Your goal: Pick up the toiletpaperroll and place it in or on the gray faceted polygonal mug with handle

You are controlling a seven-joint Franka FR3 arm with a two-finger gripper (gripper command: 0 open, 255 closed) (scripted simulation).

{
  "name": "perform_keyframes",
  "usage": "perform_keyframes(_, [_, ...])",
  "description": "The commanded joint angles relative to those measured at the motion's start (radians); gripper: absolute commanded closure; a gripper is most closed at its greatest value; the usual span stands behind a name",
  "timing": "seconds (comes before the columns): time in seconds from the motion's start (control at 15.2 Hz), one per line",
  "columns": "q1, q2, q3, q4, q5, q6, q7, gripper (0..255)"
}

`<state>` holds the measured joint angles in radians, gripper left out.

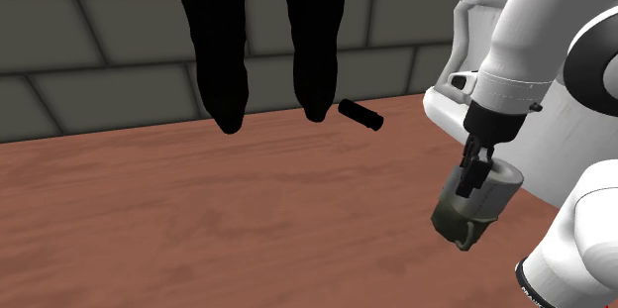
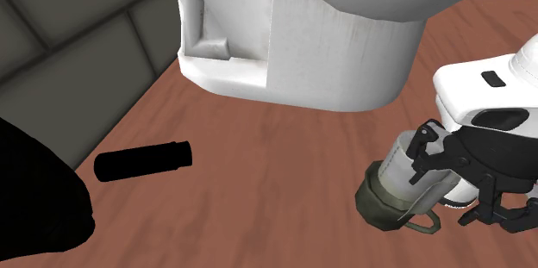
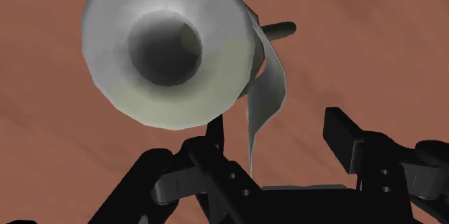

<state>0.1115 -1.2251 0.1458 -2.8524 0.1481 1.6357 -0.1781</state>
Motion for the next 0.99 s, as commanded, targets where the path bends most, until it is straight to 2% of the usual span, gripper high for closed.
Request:
perform_keyframes(0.0, [0.0,0.0,0.0,-0.001,0.0,0.0,0.0,0])
perform_keyframes(0.2, [0.0,0.001,0.0,0.001,0.0,-0.001,0.0,0])
perform_keyframes(0.46, [-0.013,0.041,-0.018,0.142,-0.019,-0.103,0.0,0])
perform_keyframes(0.92, [-0.013,0.041,-0.018,0.142,-0.019,-0.103,0.0,0])
